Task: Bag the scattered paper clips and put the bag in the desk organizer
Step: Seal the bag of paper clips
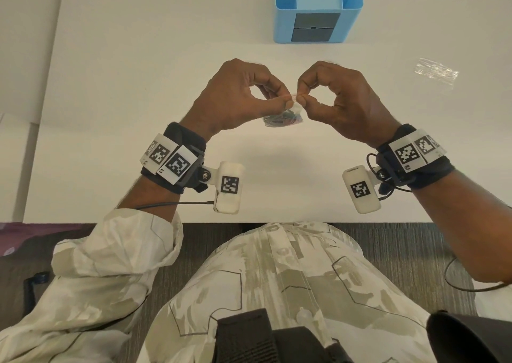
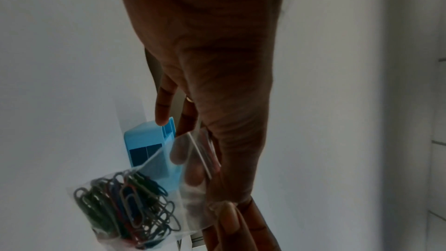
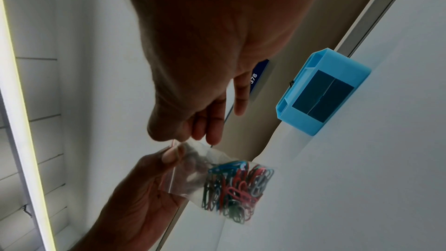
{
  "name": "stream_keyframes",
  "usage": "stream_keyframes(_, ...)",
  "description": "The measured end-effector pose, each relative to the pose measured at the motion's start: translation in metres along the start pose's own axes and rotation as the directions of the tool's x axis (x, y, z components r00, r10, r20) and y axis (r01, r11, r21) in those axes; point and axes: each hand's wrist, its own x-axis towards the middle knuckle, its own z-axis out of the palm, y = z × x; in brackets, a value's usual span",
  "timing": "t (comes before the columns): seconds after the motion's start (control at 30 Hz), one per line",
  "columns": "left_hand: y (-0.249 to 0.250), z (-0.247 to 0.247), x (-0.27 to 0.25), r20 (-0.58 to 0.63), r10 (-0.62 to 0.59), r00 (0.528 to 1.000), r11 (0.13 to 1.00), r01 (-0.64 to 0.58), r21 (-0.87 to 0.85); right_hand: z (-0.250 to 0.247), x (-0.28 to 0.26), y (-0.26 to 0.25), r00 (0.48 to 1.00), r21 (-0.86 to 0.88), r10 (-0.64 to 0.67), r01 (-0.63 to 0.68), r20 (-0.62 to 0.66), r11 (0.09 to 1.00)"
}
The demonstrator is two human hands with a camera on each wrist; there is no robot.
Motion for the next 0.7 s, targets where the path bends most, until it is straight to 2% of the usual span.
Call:
stream_keyframes(0.1, -0.001, -0.005, -0.001, 0.007, -0.02, 1.0, 0.999, 0.019, 0.034, -0.003, -0.001, 0.0, 1.0, -0.006, -0.002, 0.002, -0.019, 1.0)
stream_keyframes(0.27, -0.004, -0.013, -0.008, 0.009, -0.046, 0.999, 0.999, 0.047, -0.006, -0.008, -0.005, 0.002, 0.999, 0.003, 0.016, -0.016, -0.049, 1.0)
stream_keyframes(0.4, -0.004, -0.016, -0.012, 0.019, -0.083, 0.996, 0.995, 0.084, -0.061, -0.011, -0.008, -0.001, 0.995, 0.103, 0.08, -0.074, -0.053, 0.992)
stream_keyframes(0.6, 0.003, -0.01, -0.002, -0.052, -0.068, 0.996, 0.992, 0.062, -0.106, -0.023, -0.012, 0.006, 0.979, 0.284, 0.197, -0.201, 0.043, 0.937)
stream_keyframes(0.7, 0.004, -0.008, 0.012, -0.031, -0.089, 0.996, 0.994, 0.087, -0.072, -0.028, -0.007, 0.013, 0.975, 0.307, 0.211, -0.222, 0.07, 0.925)
